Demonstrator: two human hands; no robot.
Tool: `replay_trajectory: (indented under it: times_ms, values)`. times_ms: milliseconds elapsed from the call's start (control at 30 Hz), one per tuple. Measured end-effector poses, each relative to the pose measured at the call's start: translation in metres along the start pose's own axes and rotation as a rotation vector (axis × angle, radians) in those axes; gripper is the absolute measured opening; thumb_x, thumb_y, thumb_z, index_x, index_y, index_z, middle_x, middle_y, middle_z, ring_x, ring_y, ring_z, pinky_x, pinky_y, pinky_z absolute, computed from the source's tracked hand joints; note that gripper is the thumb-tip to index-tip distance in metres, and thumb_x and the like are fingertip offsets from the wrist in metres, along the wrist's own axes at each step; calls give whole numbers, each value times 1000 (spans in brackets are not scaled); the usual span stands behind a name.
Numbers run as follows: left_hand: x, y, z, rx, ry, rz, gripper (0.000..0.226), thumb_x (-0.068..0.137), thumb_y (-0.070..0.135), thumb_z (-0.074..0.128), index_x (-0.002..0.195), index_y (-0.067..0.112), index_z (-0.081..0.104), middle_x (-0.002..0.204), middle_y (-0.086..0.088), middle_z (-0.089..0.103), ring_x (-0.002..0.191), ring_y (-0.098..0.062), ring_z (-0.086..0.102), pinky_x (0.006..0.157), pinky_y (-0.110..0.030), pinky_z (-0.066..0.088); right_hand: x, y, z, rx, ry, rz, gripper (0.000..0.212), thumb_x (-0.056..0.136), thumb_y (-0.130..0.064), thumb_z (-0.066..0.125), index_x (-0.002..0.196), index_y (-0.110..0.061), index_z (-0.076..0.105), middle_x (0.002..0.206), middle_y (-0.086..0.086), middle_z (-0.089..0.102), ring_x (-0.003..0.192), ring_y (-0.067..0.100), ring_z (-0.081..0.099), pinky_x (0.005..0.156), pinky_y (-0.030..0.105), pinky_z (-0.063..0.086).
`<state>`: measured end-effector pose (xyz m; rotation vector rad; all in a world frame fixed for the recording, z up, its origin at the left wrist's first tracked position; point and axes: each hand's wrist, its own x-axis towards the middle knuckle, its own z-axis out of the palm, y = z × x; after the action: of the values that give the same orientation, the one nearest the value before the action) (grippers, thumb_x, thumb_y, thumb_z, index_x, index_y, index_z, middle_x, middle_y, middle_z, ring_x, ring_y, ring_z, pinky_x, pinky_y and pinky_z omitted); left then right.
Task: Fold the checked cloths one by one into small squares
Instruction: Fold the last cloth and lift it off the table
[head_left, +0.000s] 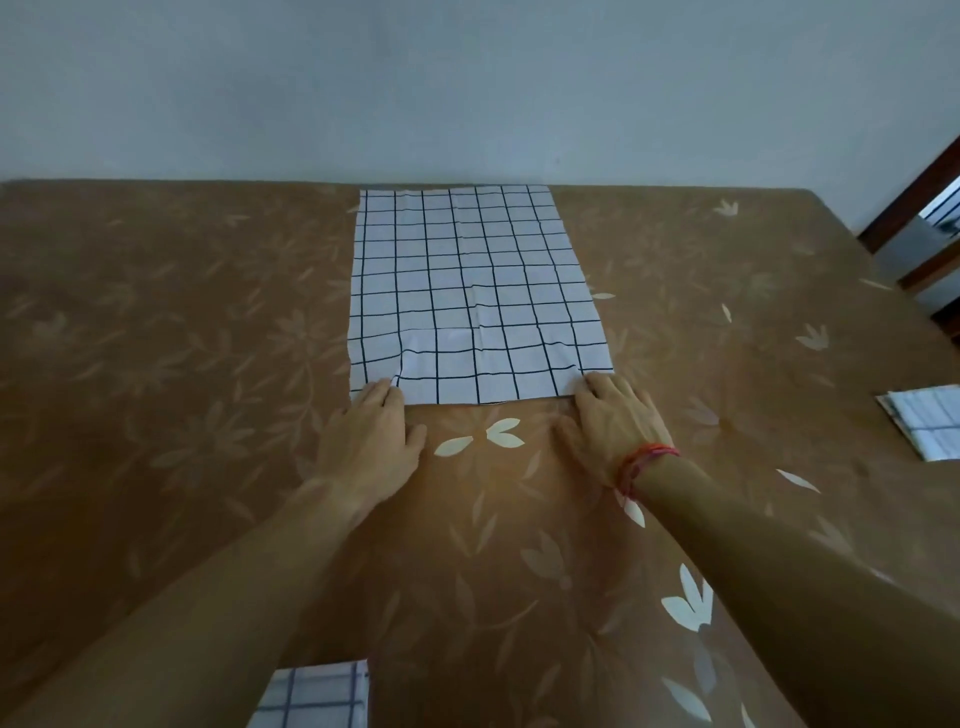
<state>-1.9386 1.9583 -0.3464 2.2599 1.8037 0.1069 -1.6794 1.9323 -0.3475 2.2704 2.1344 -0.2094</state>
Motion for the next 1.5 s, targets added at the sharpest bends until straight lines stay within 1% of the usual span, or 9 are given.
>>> replay_trajectory:
  times_ms: [67,167,300,400,567,800,1167,1333,1500]
  values:
    - [-2,-1,-5,3,132,65,36,95,20,51,127,6,56,135,-6,55,121,-25,54,90,-38,46,-7,-1,-13,-21,39,-29,40,96,-41,36,117,-13,56,124,2,53,122,21,43,105,34,29]
    - [-3,-7,-9,-42,236,142,20,84,0,58,103,5,65,99,-6,66,87,-30,63,71,-39,51,-23,5,-35,-133,59,-170,23,97,-19,41,85,-8,57,84,5,45,104,23,47,100,35,33]
    - [-4,-14,-14,-84,306,166,20,86,0,59,103,8,65,90,-5,65,81,-31,61,67,-45,53,-31,19,-34,-11,217,-47,14,70,-14,57,73,-7,68,73,8,63,69,34,60,64,36,46]
    - [-11,-11,-21,-111,322,208,26,83,-2,64,107,8,66,90,-7,67,82,-31,61,67,-44,53,-36,31,-40,2,183,5,28,56,-1,79,79,-14,70,68,2,66,63,29,61,60,33,45]
    - [-33,-4,-28,-108,335,240,19,79,0,70,96,8,72,83,-2,61,77,-28,59,59,-40,51,-65,48,-52,-61,225,63,25,53,2,73,74,-11,70,66,4,58,67,32,55,62,34,41]
    - [-94,18,-52,-214,284,273,8,90,13,65,82,13,66,79,5,59,73,-16,55,60,-29,41,-131,60,-86,6,156,192,13,82,-21,63,85,-21,76,91,4,69,92,30,59,79,35,40]
    - [-192,48,-81,-248,197,253,16,86,5,64,76,16,58,71,8,57,62,-14,49,51,-24,30,-245,51,-118,199,62,371,13,81,-18,63,87,-21,74,94,11,67,98,32,59,67,22,31]
    - [-228,47,-78,-234,159,231,10,89,9,63,84,17,67,80,10,61,68,-16,59,53,-32,45,-270,81,-70,238,-196,380,25,65,-41,65,84,-27,73,83,3,69,86,29,66,73,32,54]
    - [-249,44,-76,-257,128,183,8,90,11,62,88,15,69,86,9,62,76,-17,60,61,-28,43,-285,52,-114,305,-57,346,6,77,-28,70,82,-26,72,79,-2,70,81,22,64,67,28,50]
